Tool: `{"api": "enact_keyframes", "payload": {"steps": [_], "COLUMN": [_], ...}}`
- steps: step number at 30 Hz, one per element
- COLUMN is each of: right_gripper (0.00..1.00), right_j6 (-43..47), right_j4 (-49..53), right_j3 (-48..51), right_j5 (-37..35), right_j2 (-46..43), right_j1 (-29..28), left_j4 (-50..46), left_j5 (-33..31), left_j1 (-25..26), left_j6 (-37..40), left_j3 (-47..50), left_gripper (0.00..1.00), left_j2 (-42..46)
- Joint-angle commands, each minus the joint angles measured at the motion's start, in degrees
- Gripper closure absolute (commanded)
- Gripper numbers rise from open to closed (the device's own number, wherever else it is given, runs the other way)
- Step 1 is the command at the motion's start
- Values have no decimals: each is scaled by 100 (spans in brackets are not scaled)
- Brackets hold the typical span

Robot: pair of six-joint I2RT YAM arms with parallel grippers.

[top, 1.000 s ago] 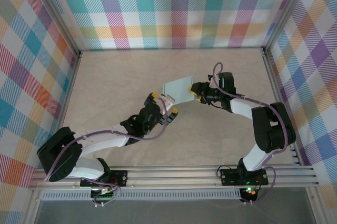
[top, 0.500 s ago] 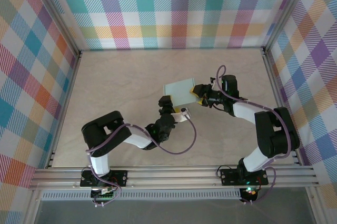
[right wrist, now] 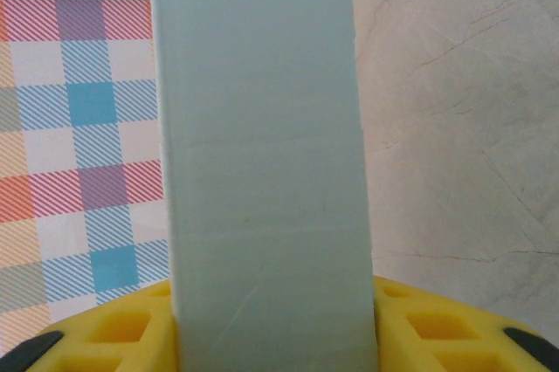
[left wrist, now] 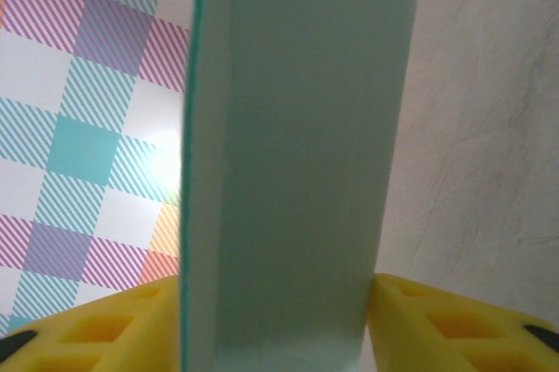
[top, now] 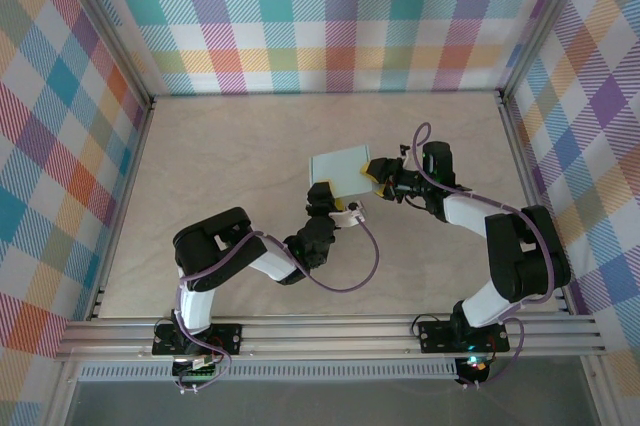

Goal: Fold the paper box

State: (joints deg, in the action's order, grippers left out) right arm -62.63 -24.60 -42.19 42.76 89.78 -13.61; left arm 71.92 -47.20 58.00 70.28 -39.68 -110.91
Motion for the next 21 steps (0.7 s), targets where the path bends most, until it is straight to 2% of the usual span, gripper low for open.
{"api": "enact_keyframes", "payload": {"steps": [1,6,9,15,19,21], "right_gripper": [55,55,55,53,49,44], "right_j6": [-10,1,11,31,77,130], "right_j4": [-71,-54,-31,1,88,185], "right_j3": [81,86,87,70,31,2], "right_j5": [73,83,74,70,59,27], "right_j2": [-92,-102,-101,-101,-117,-153], "right_j1": [33,29,33,33,33,33], "left_j4": [264,204,158,6,-562,-1255], "left_j5": [-149,-152,-146,-140,-14,103], "left_j1": [-57,-52,-52,-52,-52,-58], "left_j6": [-45,-51,-76,-186,-515,-855], "left_j3": [-119,-136,-119,-75,-57,-79], "left_gripper": [52,54,58,60,61,62], "left_j2": [58,69,95,229,442,659]}}
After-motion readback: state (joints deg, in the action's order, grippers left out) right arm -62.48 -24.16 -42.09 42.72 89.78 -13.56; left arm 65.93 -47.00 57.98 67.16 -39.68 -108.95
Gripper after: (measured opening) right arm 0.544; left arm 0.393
